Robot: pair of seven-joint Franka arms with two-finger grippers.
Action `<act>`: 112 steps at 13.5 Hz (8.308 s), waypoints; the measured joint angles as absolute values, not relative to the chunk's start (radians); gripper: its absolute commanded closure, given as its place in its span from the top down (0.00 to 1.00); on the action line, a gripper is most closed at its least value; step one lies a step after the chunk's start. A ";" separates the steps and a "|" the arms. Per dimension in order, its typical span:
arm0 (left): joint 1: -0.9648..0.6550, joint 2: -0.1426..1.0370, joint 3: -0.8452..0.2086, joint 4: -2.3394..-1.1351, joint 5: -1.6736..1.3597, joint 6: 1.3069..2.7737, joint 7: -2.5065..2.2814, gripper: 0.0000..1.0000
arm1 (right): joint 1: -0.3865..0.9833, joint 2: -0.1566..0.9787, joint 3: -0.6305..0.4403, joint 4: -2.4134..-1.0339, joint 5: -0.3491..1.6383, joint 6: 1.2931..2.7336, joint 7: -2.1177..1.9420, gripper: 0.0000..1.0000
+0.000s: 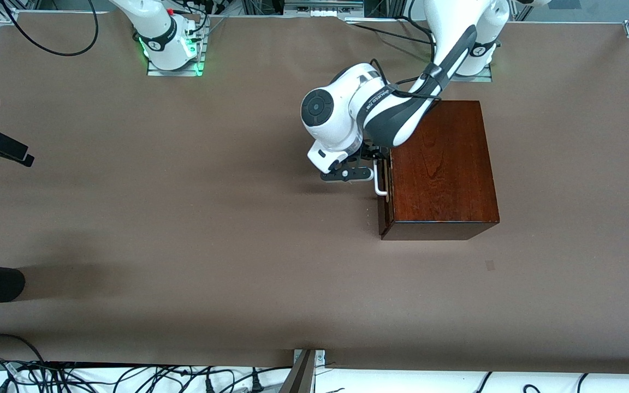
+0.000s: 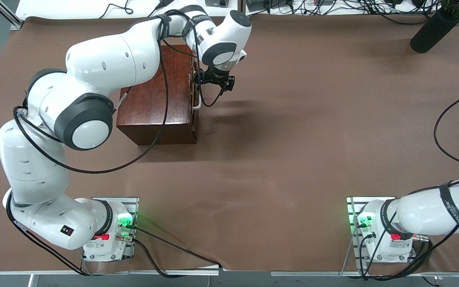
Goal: Open drawer, take yellow block, close drawer
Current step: 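Reach the left gripper to the white drawer handle and grasp it, then pull the drawer handle outward with the left gripper, then release the handle and raise the left gripper away from the drawer, then lower the right gripper into the drawer and grasp the yellow cube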
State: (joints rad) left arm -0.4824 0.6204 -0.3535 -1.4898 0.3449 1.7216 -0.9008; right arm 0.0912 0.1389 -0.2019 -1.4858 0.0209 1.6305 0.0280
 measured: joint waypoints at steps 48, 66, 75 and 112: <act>-0.643 0.801 -0.334 -1.271 0.332 1.893 -1.104 1.00 | 0.092 0.139 -0.212 -1.484 0.021 1.631 0.027 1.00; -0.672 0.828 -0.335 -1.232 0.303 1.957 -1.106 1.00 | 0.091 0.139 -0.222 -1.484 0.021 1.631 0.027 1.00; -0.688 0.816 -0.355 -1.166 0.297 1.752 -1.108 1.00 | 0.091 0.139 -0.238 -1.483 0.021 1.630 0.027 1.00; 0.168 0.118 -0.340 -1.410 0.001 1.405 -0.372 1.00 | 0.413 0.278 0.354 -1.485 0.029 1.781 1.782 1.00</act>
State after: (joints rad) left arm 0.1678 0.1181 -0.3398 -1.4096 0.0014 1.4054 -0.3722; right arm 0.4133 0.2777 0.3537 -1.4849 0.0290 1.7811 1.7822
